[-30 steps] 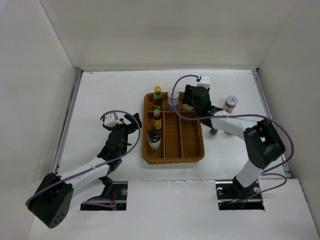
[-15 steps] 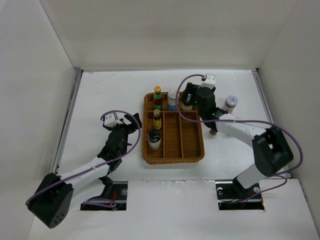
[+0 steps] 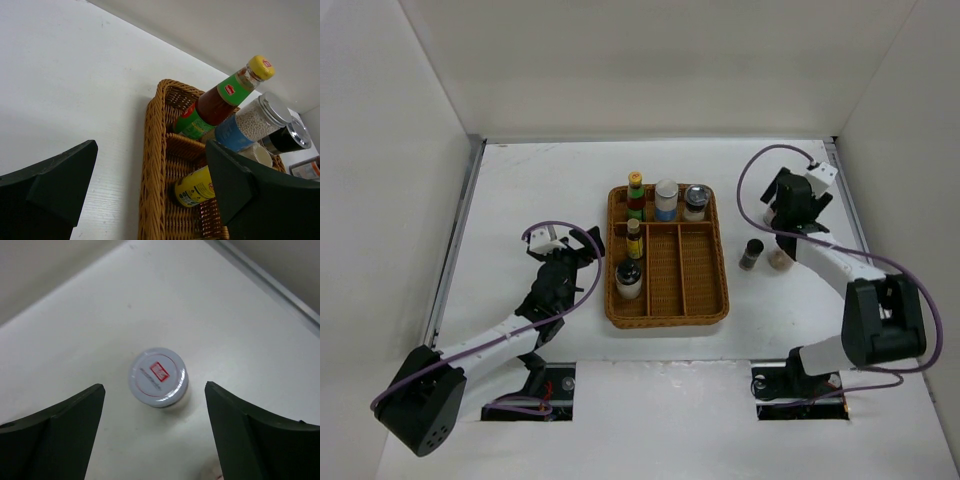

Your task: Organize the condiment bottles

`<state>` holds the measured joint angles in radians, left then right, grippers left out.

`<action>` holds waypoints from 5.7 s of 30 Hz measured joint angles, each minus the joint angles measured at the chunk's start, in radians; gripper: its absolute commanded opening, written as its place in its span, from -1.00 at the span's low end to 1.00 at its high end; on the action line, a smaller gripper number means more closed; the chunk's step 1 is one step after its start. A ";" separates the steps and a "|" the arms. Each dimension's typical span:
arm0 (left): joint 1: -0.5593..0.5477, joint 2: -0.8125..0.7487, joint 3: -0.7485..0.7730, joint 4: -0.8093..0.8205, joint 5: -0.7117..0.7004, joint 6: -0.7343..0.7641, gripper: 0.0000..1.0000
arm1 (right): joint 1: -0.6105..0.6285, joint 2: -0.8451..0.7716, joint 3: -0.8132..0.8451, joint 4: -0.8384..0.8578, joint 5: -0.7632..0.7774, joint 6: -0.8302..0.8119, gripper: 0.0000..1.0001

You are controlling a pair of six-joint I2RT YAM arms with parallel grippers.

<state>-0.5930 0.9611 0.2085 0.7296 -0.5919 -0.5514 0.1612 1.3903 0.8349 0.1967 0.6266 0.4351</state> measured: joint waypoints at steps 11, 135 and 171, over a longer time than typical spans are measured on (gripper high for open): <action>-0.005 0.012 0.000 0.001 0.002 -0.006 0.80 | -0.076 0.154 0.032 -0.072 -0.101 -0.013 0.86; -0.010 0.031 0.000 0.010 0.014 -0.014 0.80 | 0.725 -0.432 -0.156 -0.337 0.131 0.045 -0.26; 0.003 0.028 0.000 0.010 0.017 -0.014 0.80 | 0.710 -0.140 -0.164 -0.190 0.066 0.024 0.56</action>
<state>-0.5900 0.9894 0.2085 0.7395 -0.5751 -0.5652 0.8707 1.2507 0.6704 0.0067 0.6930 0.4595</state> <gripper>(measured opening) 0.904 0.770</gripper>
